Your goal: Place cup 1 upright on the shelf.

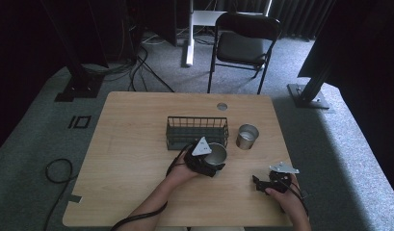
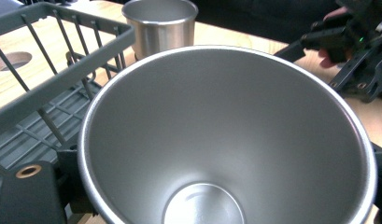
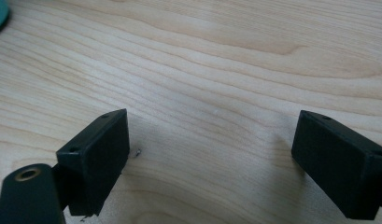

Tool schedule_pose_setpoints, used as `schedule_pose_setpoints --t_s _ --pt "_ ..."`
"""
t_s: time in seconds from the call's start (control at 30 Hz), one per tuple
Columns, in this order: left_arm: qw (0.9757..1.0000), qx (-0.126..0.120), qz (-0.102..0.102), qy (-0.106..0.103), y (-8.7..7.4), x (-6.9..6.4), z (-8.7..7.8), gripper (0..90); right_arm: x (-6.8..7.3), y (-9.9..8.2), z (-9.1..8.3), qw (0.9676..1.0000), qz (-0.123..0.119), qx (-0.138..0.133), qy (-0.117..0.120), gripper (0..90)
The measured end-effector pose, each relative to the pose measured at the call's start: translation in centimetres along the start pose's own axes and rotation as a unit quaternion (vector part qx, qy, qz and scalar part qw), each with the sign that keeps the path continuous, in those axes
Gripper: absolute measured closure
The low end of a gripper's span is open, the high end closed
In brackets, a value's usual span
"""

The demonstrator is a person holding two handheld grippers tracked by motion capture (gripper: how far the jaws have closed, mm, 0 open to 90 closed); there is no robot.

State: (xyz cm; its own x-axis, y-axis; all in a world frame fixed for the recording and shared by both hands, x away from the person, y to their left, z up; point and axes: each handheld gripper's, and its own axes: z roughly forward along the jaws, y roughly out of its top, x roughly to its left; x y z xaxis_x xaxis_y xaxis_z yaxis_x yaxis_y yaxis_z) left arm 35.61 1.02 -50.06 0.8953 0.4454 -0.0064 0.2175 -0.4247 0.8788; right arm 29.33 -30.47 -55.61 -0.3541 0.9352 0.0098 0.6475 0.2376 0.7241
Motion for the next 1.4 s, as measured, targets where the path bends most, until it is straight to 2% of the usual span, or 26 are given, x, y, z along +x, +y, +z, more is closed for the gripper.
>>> schedule_pose_setpoints --t_s 0.27,0.8,1.0,1.4 --pt "0.9999 -0.011 0.007 0.009 1.5 0.0 -1.4 13.9 0.0 0.0 0.0 1.0000 0.000 0.000 0.000 11.1" --pt "0.9995 -0.018 0.017 0.020 4.1 1.2 -3.6 13.9 0.0 0.0 0.0 1.0000 -0.003 0.000 0.002 11.1" --pt "0.9994 -0.024 0.014 0.022 5.2 1.9 -4.6 13.9 0.0 0.0 0.0 1.0000 -0.003 -0.001 0.001 11.1" --pt "0.9981 -0.039 0.012 0.046 7.5 3.4 -6.1 13.9 0.0 0.0 0.0 1.0000 -0.003 -0.001 0.001 11.1"
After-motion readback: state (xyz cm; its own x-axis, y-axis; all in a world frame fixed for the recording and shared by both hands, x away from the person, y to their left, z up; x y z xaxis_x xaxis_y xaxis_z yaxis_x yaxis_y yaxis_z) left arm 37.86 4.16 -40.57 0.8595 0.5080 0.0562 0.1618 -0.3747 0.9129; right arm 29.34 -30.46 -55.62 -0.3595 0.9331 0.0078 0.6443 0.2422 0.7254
